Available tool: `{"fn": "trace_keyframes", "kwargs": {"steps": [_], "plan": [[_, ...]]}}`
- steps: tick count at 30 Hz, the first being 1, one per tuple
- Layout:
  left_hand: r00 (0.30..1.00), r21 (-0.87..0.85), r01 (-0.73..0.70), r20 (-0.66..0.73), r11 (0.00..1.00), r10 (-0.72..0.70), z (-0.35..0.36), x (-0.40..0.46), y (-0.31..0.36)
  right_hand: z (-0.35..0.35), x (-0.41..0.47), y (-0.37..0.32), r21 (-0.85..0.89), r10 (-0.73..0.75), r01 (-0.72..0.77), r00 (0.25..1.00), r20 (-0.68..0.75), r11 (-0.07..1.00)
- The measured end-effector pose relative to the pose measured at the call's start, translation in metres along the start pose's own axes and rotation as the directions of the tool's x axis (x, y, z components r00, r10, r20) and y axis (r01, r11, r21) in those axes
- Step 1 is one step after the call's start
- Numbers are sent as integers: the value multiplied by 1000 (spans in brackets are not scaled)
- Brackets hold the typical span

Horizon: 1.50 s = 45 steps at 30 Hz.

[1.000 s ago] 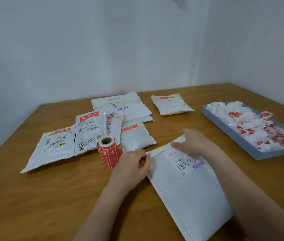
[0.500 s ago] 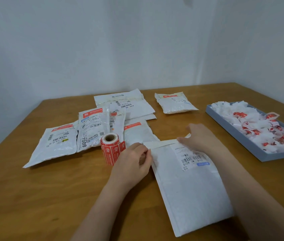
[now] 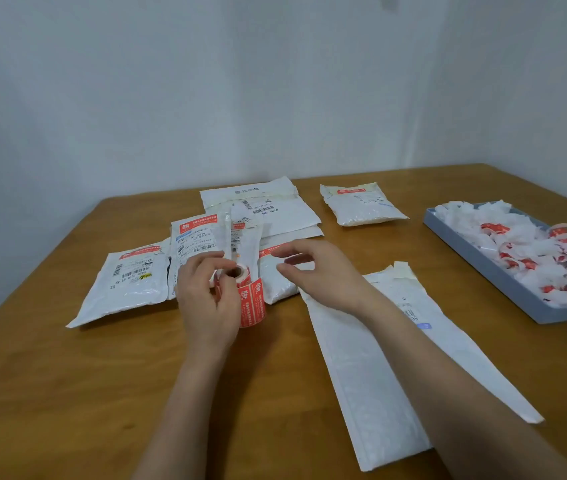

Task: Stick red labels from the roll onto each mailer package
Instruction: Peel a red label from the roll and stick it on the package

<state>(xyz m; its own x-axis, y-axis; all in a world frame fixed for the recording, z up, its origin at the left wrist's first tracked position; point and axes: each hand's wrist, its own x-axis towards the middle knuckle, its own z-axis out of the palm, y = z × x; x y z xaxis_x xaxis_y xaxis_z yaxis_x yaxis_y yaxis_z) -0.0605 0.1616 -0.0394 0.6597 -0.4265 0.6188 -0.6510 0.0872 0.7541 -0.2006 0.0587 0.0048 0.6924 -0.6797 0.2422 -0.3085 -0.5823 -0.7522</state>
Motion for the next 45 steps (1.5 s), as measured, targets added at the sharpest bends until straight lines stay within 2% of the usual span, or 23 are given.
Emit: {"fn": "trace_keyframes", "kwargs": {"steps": [4,7,10,17,22,26,29,45], "plan": [[960,-85,273,86,958,-266,-2,3,-4,24,-8,18,238,57,-35,994,-89,971],[916,-139,395,127,908,-379,-2,4,3,33,-11,28,213,58,-41,996,-71,976],[903,-163,424,160,891,-400,-1,4,3,37,-11,26,193,-1,12,999,-52,981],[916,-137,378,195,915,-350,2,2,2,40,-10,25,231,-23,35,998,-53,972],[958,-54,179,238,982,-162,1,1,1,40,-11,27,227,-27,51,994,-108,973],[932,41,88,348,995,-97,4,-4,-1,38,-14,27,263,-18,53,991,-133,963],[931,90,19,362,996,-51,8,-6,-3,37,-15,27,261,-22,54,992,-124,964],[930,71,54,359,996,-76,10,-7,-4,38,-14,28,256,-60,99,986,-154,962]]}}
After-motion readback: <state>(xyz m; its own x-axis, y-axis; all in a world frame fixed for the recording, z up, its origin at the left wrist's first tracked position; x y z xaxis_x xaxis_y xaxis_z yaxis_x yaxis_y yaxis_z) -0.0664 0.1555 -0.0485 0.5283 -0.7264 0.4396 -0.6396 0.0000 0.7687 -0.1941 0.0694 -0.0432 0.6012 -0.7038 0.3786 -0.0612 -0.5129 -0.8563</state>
